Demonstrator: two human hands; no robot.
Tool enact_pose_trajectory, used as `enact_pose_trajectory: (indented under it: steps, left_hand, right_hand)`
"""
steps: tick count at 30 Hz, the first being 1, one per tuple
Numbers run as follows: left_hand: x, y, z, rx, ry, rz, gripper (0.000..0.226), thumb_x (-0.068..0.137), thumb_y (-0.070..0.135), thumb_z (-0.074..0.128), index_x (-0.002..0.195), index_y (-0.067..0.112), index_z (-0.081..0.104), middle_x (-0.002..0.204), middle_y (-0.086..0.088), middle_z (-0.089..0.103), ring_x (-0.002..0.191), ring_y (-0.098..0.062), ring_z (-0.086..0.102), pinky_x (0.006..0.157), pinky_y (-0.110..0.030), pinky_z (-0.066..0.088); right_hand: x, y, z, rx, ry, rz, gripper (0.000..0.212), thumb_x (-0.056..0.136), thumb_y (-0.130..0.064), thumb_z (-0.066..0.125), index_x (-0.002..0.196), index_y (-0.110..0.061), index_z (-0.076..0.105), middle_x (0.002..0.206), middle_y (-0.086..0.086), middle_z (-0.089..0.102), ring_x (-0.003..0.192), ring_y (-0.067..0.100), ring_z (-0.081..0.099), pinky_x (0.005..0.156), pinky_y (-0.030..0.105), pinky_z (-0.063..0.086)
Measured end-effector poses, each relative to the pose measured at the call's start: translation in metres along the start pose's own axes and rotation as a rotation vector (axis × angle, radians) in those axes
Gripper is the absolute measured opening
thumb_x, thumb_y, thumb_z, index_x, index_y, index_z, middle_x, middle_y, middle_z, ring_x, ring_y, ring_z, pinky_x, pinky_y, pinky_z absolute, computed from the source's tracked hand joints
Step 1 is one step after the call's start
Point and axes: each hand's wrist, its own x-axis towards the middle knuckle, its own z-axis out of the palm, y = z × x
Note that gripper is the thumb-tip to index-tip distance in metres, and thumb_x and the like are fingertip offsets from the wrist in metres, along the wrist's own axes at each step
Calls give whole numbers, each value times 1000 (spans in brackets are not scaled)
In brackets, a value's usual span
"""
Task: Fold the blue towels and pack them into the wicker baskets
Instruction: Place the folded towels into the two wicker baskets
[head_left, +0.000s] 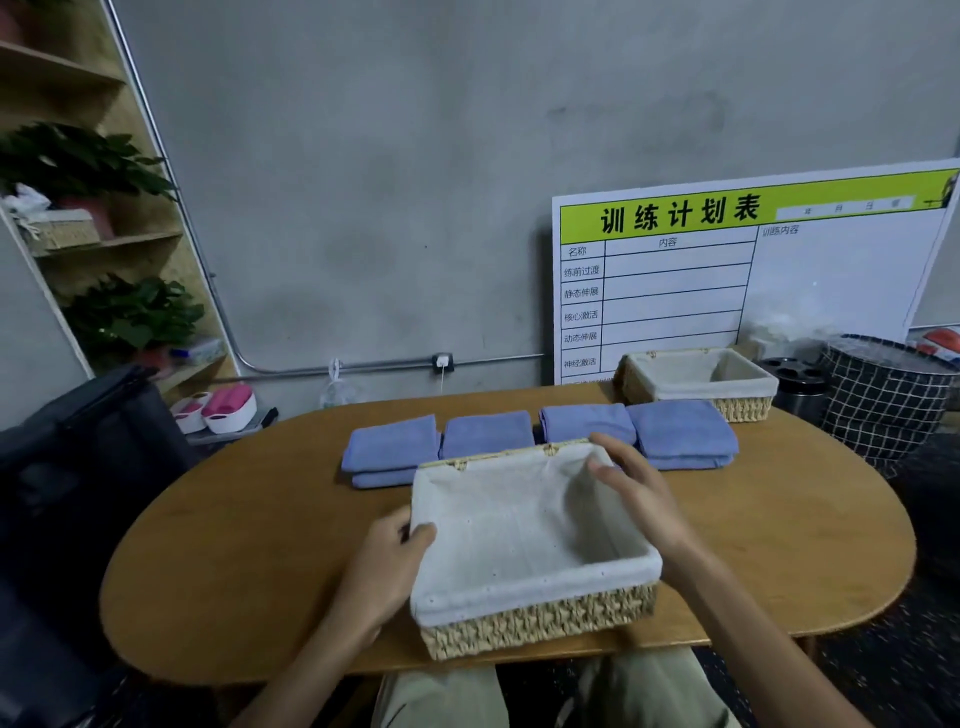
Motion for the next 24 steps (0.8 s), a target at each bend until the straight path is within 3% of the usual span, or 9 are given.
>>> enact_pose_trajectory:
  steps: [3, 6, 8, 11, 13, 16, 20, 24]
  left_hand:
    - [7, -12, 12, 2, -35, -34, 24, 97, 37, 52, 95, 52, 71, 103, -26, 65, 89, -47, 62, 68, -36, 38]
    - [17, -27, 24, 43, -118, -56, 22, 96, 43, 49, 100, 51, 69, 93, -29, 61, 70, -28, 54, 65, -36, 34]
    - [26, -36, 29, 48, -145, -75, 24, 102, 40, 47, 102, 51, 68, 76, -18, 52, 66, -21, 44, 64, -36, 31]
    - [38, -45, 34, -7, -118, -100, 23, 97, 50, 48, 100, 67, 63, 90, 4, 51, 83, -15, 48, 75, -34, 38]
    - [43, -47, 38, -55, -73, -104, 20, 102, 44, 48, 108, 56, 63, 93, 14, 57, 84, -13, 52, 79, -31, 41]
    - [47, -45, 42, -81, -35, -97, 21, 107, 29, 46, 125, 38, 51, 104, 33, 53, 90, 10, 51, 88, -27, 39]
    - [48, -43, 43, -104, -46, -109, 26, 107, 26, 45, 132, 34, 48, 107, 37, 48, 93, 16, 47, 93, -25, 36]
    - [49, -45, 43, -102, -37, -106, 21, 107, 24, 43, 123, 37, 49, 105, 36, 51, 88, 19, 49, 77, -9, 38]
  right_hand:
    - [1, 22, -3, -14, 2, 56, 36, 96, -28, 63, 132, -35, 59, 138, -16, 54, 129, 5, 46, 97, 28, 38]
    - [3, 44, -7, -72, 16, 85, 30, 96, -24, 62, 122, -38, 64, 134, -16, 57, 127, 8, 49, 96, 30, 39]
    - [5, 51, -8, -79, 31, 70, 29, 96, -19, 61, 120, -37, 66, 132, -17, 59, 125, 5, 49, 94, 27, 39]
    - [14, 55, -8, -75, 52, 49, 28, 96, -17, 62, 118, -33, 67, 127, -15, 62, 122, 3, 52, 90, 22, 41]
    - [20, 56, -6, -76, 54, 45, 29, 95, -15, 63, 120, -29, 66, 126, -15, 62, 117, -2, 53, 85, 16, 42]
    - [27, 58, -5, -75, 57, 39, 31, 95, -12, 63, 121, -26, 66, 126, -14, 62, 113, -8, 52, 78, 7, 44]
    - [31, 62, -5, -62, 58, 47, 31, 93, -10, 64, 120, -24, 67, 124, -14, 62, 106, -11, 54, 74, 3, 43]
    - [34, 63, -5, -52, 66, 44, 29, 93, -13, 67, 119, -24, 67, 120, -15, 64, 99, -13, 58, 73, 5, 45]
